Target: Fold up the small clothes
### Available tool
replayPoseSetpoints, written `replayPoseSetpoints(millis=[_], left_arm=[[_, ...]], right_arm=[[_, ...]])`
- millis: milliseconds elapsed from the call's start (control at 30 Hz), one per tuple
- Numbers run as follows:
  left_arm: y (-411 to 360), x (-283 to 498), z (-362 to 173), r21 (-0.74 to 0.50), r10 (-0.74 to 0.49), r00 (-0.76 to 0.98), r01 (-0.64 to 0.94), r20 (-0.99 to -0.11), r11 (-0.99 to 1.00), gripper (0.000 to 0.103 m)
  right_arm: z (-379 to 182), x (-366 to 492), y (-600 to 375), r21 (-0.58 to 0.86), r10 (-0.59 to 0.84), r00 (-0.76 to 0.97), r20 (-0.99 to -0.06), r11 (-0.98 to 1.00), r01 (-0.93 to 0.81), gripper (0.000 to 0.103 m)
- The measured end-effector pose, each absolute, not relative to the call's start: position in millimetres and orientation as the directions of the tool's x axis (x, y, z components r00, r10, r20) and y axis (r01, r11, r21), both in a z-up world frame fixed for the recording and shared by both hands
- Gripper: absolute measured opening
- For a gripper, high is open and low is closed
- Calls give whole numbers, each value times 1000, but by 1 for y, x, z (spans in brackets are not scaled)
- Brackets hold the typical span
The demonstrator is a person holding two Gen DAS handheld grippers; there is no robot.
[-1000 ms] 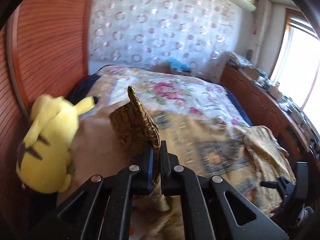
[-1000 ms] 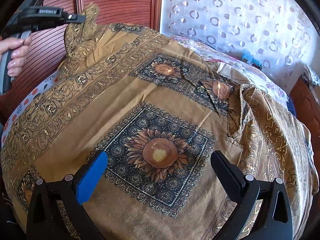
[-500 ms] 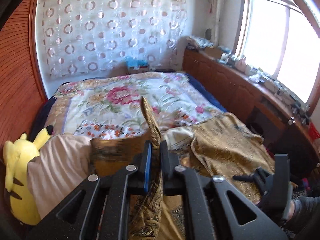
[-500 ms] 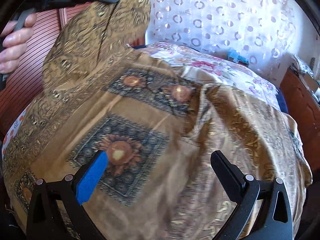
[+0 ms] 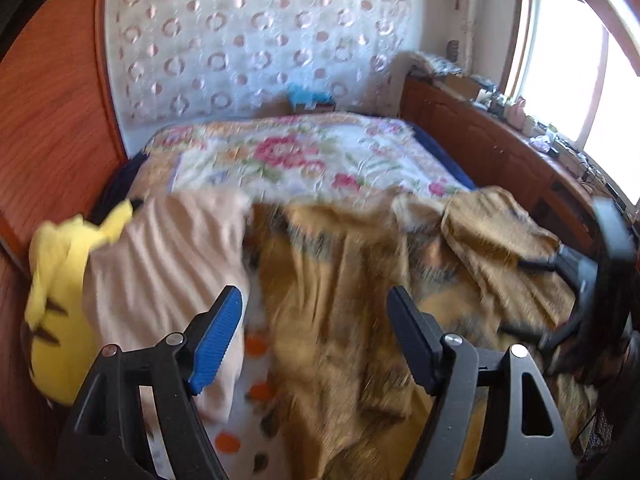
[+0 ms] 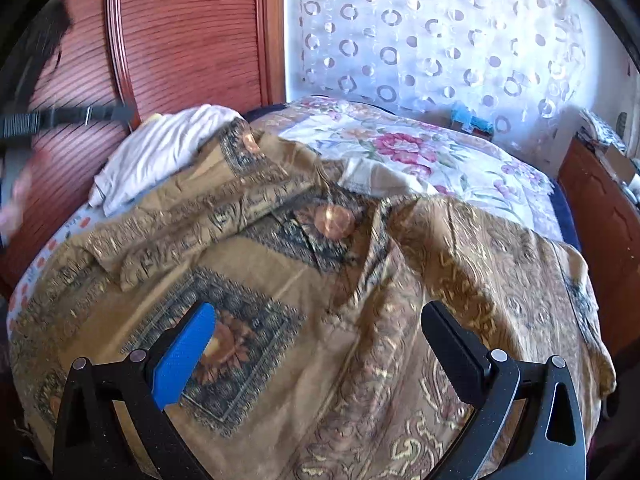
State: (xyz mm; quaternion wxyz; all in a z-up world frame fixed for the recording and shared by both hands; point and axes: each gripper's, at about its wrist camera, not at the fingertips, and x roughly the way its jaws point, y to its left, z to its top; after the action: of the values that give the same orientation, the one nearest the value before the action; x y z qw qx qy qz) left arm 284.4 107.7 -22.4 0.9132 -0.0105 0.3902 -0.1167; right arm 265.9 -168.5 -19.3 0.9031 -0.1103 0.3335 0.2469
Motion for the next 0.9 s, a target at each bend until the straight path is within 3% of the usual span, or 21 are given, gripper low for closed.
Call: replayPoseSetpoints(millis=[467, 900], left_arm=[[139, 231, -84, -94, -135, 617, 99, -775, 991, 75], [154, 222, -98, -81, -102, 623, 62, -776, 995, 75]], right_arm=[[-20, 291, -80, 14, 483, 569, -665, 770, -638, 101], [-63, 288, -50, -171, 314, 612, -726, 779, -603, 101]])
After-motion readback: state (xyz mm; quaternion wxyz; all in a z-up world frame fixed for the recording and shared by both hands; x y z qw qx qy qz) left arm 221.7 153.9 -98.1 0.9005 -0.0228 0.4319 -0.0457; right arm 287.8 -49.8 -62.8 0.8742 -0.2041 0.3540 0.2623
